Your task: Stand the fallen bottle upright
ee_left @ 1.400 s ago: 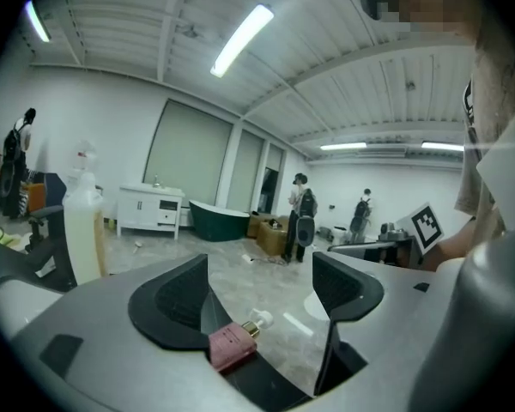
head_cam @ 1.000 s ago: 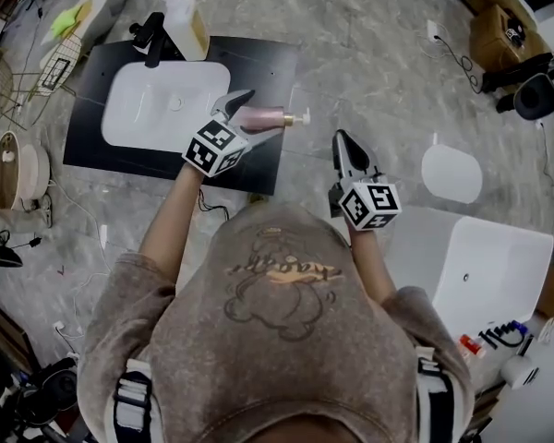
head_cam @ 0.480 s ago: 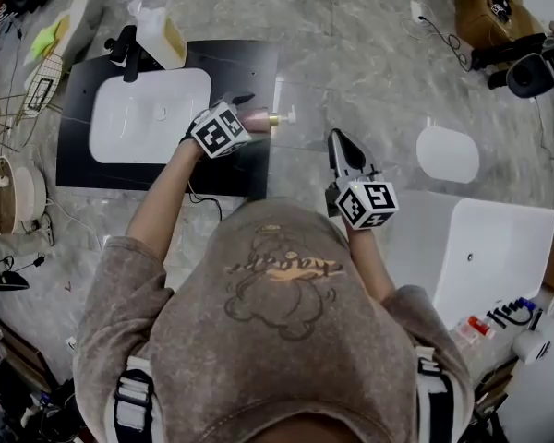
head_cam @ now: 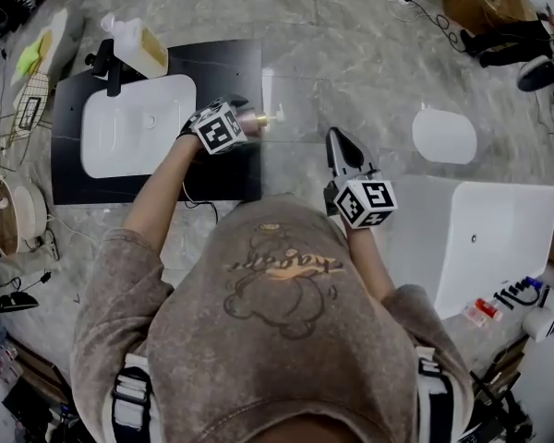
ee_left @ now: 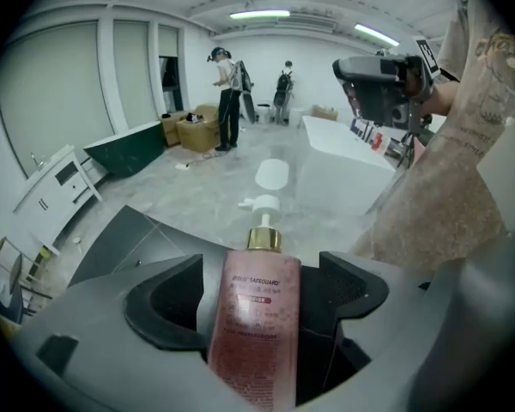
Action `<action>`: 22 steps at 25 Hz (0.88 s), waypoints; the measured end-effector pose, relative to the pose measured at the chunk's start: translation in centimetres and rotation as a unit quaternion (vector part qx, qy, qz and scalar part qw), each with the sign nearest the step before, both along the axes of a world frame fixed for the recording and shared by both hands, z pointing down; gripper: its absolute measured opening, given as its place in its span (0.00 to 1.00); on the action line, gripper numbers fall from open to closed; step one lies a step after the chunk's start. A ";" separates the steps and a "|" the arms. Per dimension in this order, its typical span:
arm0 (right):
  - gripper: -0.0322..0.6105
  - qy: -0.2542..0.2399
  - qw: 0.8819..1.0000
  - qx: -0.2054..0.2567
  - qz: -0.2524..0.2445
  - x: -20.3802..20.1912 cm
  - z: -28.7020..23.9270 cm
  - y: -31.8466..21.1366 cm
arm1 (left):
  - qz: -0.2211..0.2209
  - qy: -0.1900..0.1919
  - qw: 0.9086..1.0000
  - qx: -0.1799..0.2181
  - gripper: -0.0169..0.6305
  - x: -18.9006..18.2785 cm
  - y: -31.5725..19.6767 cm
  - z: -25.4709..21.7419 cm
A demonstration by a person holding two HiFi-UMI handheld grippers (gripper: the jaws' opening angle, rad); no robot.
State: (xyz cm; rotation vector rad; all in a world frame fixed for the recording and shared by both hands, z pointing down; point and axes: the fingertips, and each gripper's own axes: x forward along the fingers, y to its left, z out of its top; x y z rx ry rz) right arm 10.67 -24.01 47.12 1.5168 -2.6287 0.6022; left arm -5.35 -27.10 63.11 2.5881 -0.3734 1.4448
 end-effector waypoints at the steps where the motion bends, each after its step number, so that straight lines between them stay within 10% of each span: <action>1: 0.05 0.000 1.000 -0.001 0.002 0.1 0.1 0.0 | 0.007 -0.007 1.000 -0.002 0.68 0.0 0.0 0.3; 22: 0.05 0.006 0.999 -0.006 0.048 3.1 0.3 0.3 | 0.058 -0.060 0.996 -0.027 0.63 0.5 -0.2 4.1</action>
